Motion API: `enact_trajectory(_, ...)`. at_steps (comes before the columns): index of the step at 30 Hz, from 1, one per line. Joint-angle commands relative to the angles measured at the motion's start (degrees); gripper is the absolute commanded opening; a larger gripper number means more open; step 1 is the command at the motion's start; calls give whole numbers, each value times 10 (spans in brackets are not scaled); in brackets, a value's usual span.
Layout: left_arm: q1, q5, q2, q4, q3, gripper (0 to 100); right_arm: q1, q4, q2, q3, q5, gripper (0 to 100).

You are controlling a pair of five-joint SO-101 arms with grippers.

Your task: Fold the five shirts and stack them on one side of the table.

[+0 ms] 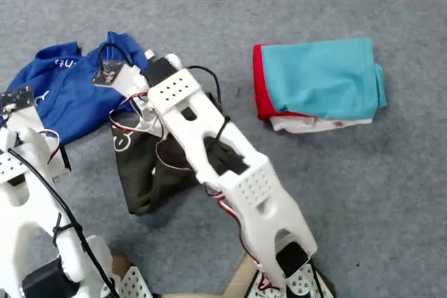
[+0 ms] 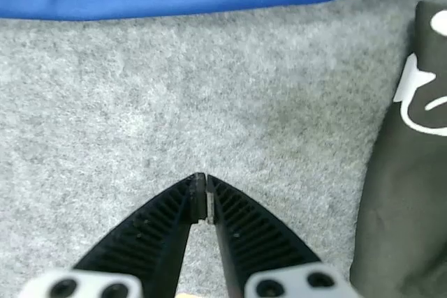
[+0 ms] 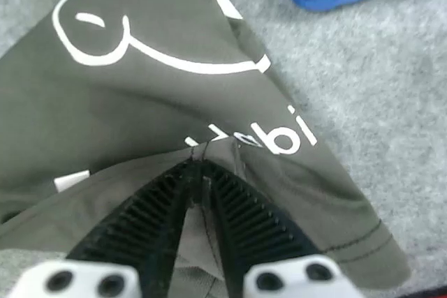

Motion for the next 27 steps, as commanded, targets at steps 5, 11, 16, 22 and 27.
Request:
enact_trajectory(5,-18,-5,-19,-3,9,29,-15,22,58,-131,-23,15)
enact_trajectory(11,-24,-5,-23,-4,5,29,-14,69,94,-131,-55,15)
enact_trajectory(16,-28,-11,-21,-4,5,29,9,71,83,-128,-60,15)
enact_trajectory(22,-49,-46,-20,-13,4,29,16,70,-19,-36,-63,15)
enact_trajectory(27,-106,-44,-20,-42,-10,30,17,69,-80,61,-62,15)
